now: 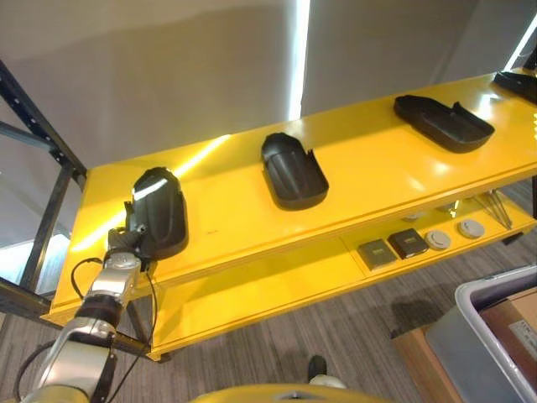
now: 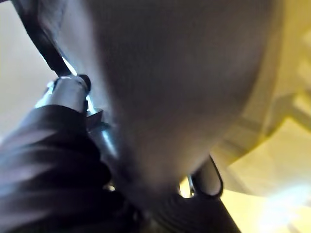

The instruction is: Move parts from the plastic box to the shelf.

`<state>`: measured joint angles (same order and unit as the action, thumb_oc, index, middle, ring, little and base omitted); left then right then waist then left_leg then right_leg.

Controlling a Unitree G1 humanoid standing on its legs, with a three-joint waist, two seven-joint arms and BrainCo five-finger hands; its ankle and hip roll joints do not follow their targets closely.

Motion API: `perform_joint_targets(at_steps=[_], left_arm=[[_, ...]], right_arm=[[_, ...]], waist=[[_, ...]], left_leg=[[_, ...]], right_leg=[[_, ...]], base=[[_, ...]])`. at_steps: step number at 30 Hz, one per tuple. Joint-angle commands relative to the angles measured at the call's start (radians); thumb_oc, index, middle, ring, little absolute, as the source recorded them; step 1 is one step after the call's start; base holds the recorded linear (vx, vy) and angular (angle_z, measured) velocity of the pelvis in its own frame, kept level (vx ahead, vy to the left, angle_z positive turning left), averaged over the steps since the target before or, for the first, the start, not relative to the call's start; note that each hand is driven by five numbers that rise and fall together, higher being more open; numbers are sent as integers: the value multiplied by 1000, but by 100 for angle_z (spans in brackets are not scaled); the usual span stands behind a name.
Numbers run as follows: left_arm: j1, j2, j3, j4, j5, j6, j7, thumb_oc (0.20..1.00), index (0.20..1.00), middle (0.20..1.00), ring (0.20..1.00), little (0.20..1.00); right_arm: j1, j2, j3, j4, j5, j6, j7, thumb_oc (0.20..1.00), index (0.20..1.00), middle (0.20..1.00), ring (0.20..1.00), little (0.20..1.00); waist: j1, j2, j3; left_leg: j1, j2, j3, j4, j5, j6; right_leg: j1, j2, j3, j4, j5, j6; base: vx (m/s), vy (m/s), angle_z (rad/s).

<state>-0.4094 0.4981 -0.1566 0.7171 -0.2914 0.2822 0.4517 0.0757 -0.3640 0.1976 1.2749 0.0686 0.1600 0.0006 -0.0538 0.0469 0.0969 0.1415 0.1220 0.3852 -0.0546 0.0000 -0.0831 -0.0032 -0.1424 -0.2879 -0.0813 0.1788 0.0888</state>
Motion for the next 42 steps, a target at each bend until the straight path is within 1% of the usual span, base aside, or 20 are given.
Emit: perform_joint_targets(at_steps=[1,10,12,15,19,21,23,25,26,27,28,30,33,35,36,37,38,40,41,42], left_arm=[[-58,-19,0,63,-19,-27,38,1000,1000,1000,1000,1000],[-79,39,11,10,-13,-75,67,1000,1000,1000,1000,1000],[-79,105,34,-55,-38,-108,77,1000,1000,1000,1000,1000],[-72,157,67,-111,-52,-136,84,1000,1000,1000,1000,1000],[-19,253,155,-266,-65,-161,29,1000,1000,1000,1000,1000],[29,286,207,-364,-71,-172,8,1000,1000,1000,1000,1000],[48,295,229,-404,-71,-178,0,1000,1000,1000,1000,1000],[93,310,269,-486,-84,-224,-31,1000,1000,1000,1000,1000],[135,316,298,-572,-118,-270,-142,1000,1000,1000,1000,1000],[141,317,301,-583,-123,-279,-167,1000,1000,1000,1000,1000],[162,313,311,-644,-141,-288,-234,1000,1000,1000,1000,1000],[213,282,329,-781,-224,-276,-313,1000,1000,1000,1000,1000],[317,178,328,-923,-268,-264,-508,1000,1000,1000,1000,1000],[352,133,307,-949,-287,-258,-573,1000,1000,1000,1000,1000],[371,99,275,-967,-334,-248,-623,1000,1000,1000,1000,1000],[372,96,272,-968,-336,-248,-633,1000,1000,1000,1000,1000],[387,63,248,-977,-434,-206,-677,1000,1000,1000,1000,1000],[412,27,206,-988,-454,-221,-686,1000,1000,1000,1000,1000],[434,3,162,-984,-366,-298,-696,1000,1000,1000,1000,1000],[451,6,140,-983,-384,-320,-692,1000,1000,1000,1000,1000]], right_arm=[[-51,5,36,56,-42,6,-3,1000,1000,1000,1000,1000],[-56,-3,34,79,-77,-9,-11,1000,1000,1000,1000,1000],[-55,-11,24,87,-84,-15,-6,1000,1000,1000,1000,1000],[-50,-16,15,90,-96,-23,-7,1000,1000,1000,1000,1000],[-41,-16,-5,99,-117,-27,-10,1000,1000,1000,1000,1000],[-37,-15,-18,104,-129,-34,-12,1000,1000,1000,1000,1000],[-36,-14,-21,106,-136,-36,-14,1000,1000,1000,1000,1000],[-30,-7,-24,107,-143,-41,-23,1000,1000,1000,1000,1000],[-27,-3,-25,103,-143,-39,-29,1000,1000,1000,1000,1000],[-27,-3,-25,103,-144,-39,-29,1000,1000,1000,1000,1000],[-26,-3,-29,101,-147,-38,-29,1000,1000,1000,1000,1000],[-23,-3,-41,95,-154,-34,-29,1000,1000,1000,1000,1000],[-8,0,-73,100,-145,-43,-33,1000,1000,1000,1000,1000],[-1,2,-82,106,-132,-50,-34,1000,1000,1000,1000,1000],[2,2,-89,114,-121,-61,-34,1000,1000,1000,1000,1000],[3,2,-89,115,-120,-62,-34,1000,1000,1000,1000,1000],[2,-1,-88,114,-117,-63,-33,1000,1000,1000,1000,1000],[-3,-8,-82,108,-116,-60,-33,1000,1000,1000,1000,1000],[-6,-9,-71,96,-106,-54,-38,1000,1000,1000,1000,1000],[-10,-11,-65,93,-97,-54,-39,1000,1000,1000,1000,1000]], waist=[[-18,0,27],[-7,6,31],[3,10,31],[12,12,32],[38,14,31],[56,14,30],[62,13,29],[76,11,29],[90,9,28],[91,9,28],[97,8,27],[111,6,31],[130,5,34],[135,4,34],[139,4,36],[140,4,36],[144,4,39],[148,5,45],[154,7,53],[157,6,60]], left_leg=[[-73,47,-35,74,-10,9],[-67,47,-43,67,-5,5],[-65,46,-51,66,-5,5],[-64,46,-56,70,-5,5],[-65,46,-69,76,-8,4],[-67,43,-81,78,-9,5],[-67,43,-84,78,-9,5],[-68,42,-91,79,-11,4],[-68,40,-95,80,-13,5],[-68,40,-96,80,-14,5],[-69,40,-97,81,-16,6],[-71,38,-102,83,-17,5],[-70,33,-108,81,-20,4],[-75,33,-111,83,-21,4],[-83,33,-115,86,-21,4],[-85,33,-116,86,-21,4],[-94,33,-120,91,-21,4],[-104,32,-124,96,-19,3],[-116,32,-129,99,-18,4],[-122,31,-135,99,-16,4]], right_leg=[[45,-41,31,90,-176,66],[56,-42,24,86,-176,65],[63,-43,18,86,-177,63],[69,-45,12,87,-179,62],[84,-49,-5,85,-181,59],[91,-50,-13,83,-182,58],[94,-50,-17,82,-183,58],[100,-52,-23,80,-183,58],[107,-53,-30,75,-182,59],[107,-53,-30,74,-182,59],[109,-54,-33,72,-181,60],[112,-57,-41,72,-180,60],[117,-60,-51,73,-178,62],[113,-62,-52,78,-180,62],[106,-63,-52,84,-181,62],[105,-63,-52,84,-181,62],[100,-64,-52,87,-180,62],[93,-65,-50,87,-179,61],[85,-66,-50,87,-174,62],[82,-65,-51,88,-173,61]], base=[[0,0,0],[0,0,0],[9,16,0],[4,4,2],[10,9,4],[13,14,23],[11,10,11],[18,13,12],[21,11,21],[22,9,21],[10,7,13],[17,19,6],[53,38,11],[26,28,8],[0,0,0],[0,0,0],[0,0,0],[-33,4,2],[-84,0,2],[-75,-3,-1]])
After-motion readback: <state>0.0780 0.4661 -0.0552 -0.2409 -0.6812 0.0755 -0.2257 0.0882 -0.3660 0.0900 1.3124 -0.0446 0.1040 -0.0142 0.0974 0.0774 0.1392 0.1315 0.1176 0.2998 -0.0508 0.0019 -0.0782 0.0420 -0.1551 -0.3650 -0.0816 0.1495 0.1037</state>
